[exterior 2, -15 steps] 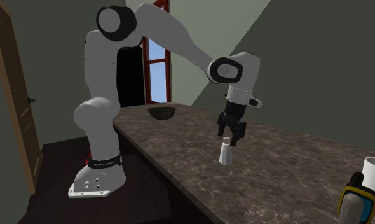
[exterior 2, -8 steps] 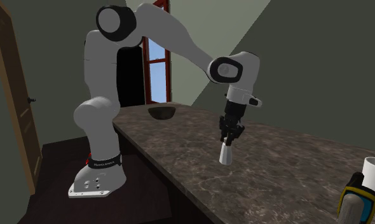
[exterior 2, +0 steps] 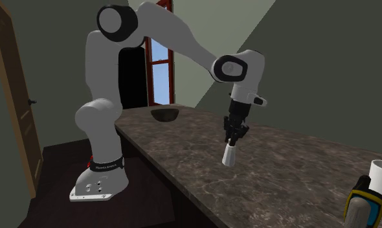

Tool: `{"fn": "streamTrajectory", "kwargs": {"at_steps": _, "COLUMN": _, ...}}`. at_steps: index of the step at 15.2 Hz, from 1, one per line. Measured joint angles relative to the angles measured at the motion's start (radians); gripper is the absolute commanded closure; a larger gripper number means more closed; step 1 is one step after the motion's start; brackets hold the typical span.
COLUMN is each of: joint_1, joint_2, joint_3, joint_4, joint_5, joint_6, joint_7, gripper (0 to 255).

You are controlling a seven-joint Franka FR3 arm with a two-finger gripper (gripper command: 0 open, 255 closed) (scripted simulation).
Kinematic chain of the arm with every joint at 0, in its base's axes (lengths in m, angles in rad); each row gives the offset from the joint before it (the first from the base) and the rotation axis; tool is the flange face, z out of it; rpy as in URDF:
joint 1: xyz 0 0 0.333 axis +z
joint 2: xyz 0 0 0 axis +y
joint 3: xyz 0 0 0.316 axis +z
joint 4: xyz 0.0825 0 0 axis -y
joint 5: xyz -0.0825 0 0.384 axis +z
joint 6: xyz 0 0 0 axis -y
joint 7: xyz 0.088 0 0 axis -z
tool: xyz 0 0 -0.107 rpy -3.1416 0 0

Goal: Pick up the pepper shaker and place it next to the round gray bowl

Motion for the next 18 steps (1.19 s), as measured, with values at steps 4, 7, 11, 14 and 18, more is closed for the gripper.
{"fn": "streamTrajectory", "kwargs": {"at_steps": 4, "joint_1": 0.0, "joint_2": -0.023, "joint_3": -0.001, "joint_4": 0.026, "joint_5": -0.004, "joint_6": -0.05, "joint_7": 0.001, "gripper": 255}}
{"fn": "streamTrajectory", "kwargs": {"at_steps": 7, "joint_1": 0.001, "joint_2": -0.034, "joint_3": 0.0, "joint_4": 0.052, "joint_5": -0.005, "joint_6": -0.086, "joint_7": 0.002, "gripper": 255}}
{"fn": "streamTrajectory", "kwargs": {"at_steps": 11, "joint_1": 0.001, "joint_2": -0.049, "joint_3": -0.001, "joint_4": 0.09, "joint_5": -0.007, "joint_6": -0.139, "joint_7": 0.002, "gripper": 255}}
{"fn": "streamTrajectory", "kwargs": {"at_steps": 14, "joint_1": 0.001, "joint_2": -0.06, "joint_3": -0.001, "joint_4": 0.117, "joint_5": -0.009, "joint_6": -0.178, "joint_7": 0.003, "gripper": 255}}
{"fn": "streamTrajectory", "kwargs": {"at_steps": 18, "joint_1": 0.001, "joint_2": -0.071, "joint_3": 0.0, "joint_4": 0.158, "joint_5": -0.01, "joint_6": -0.229, "joint_7": 0.003, "gripper": 255}}
